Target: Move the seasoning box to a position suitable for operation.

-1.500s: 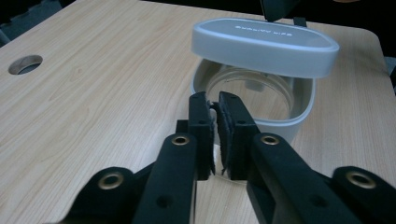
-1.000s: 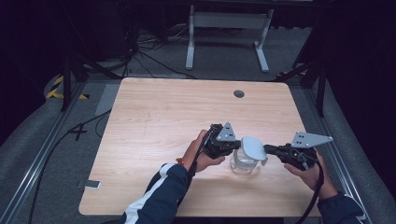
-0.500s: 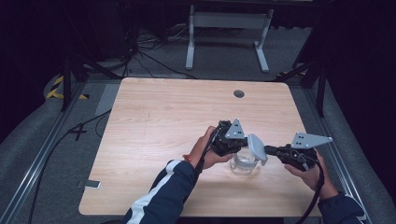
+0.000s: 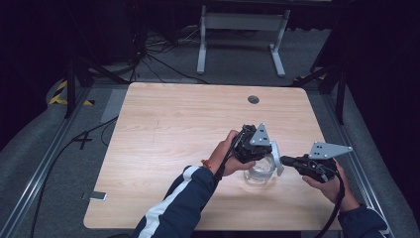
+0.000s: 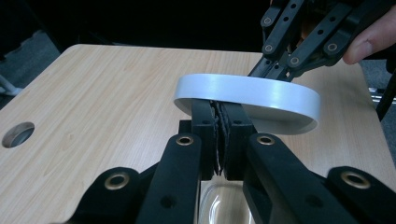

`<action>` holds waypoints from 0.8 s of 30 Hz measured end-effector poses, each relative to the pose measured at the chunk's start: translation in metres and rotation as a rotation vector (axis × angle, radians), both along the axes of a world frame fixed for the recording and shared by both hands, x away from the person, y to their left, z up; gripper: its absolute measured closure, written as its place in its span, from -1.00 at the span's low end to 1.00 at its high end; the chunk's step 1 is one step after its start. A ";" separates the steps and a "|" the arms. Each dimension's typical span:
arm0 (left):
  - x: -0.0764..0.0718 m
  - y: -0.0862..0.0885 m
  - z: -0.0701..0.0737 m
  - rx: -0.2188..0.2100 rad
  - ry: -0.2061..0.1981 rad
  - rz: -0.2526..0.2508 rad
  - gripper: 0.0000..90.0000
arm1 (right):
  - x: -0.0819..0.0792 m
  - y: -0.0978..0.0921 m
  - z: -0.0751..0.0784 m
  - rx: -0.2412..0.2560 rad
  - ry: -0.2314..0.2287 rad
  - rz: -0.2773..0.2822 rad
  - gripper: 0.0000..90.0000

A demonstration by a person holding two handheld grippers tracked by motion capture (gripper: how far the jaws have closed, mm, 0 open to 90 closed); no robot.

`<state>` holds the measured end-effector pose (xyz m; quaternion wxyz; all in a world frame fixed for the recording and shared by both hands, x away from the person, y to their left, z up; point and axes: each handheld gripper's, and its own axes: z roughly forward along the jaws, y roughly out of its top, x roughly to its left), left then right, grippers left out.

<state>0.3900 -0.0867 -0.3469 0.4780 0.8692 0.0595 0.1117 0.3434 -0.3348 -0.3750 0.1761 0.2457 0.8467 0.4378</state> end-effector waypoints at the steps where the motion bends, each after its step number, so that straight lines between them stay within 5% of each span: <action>1: 0.000 -0.001 0.000 -0.001 0.000 -0.002 0.92 | 0.000 0.000 0.000 -0.001 0.000 0.000 0.99; 24: -0.001 -0.015 0.002 0.012 -0.006 -0.025 0.88 | -0.002 -0.004 -0.004 -0.019 0.007 0.001 0.99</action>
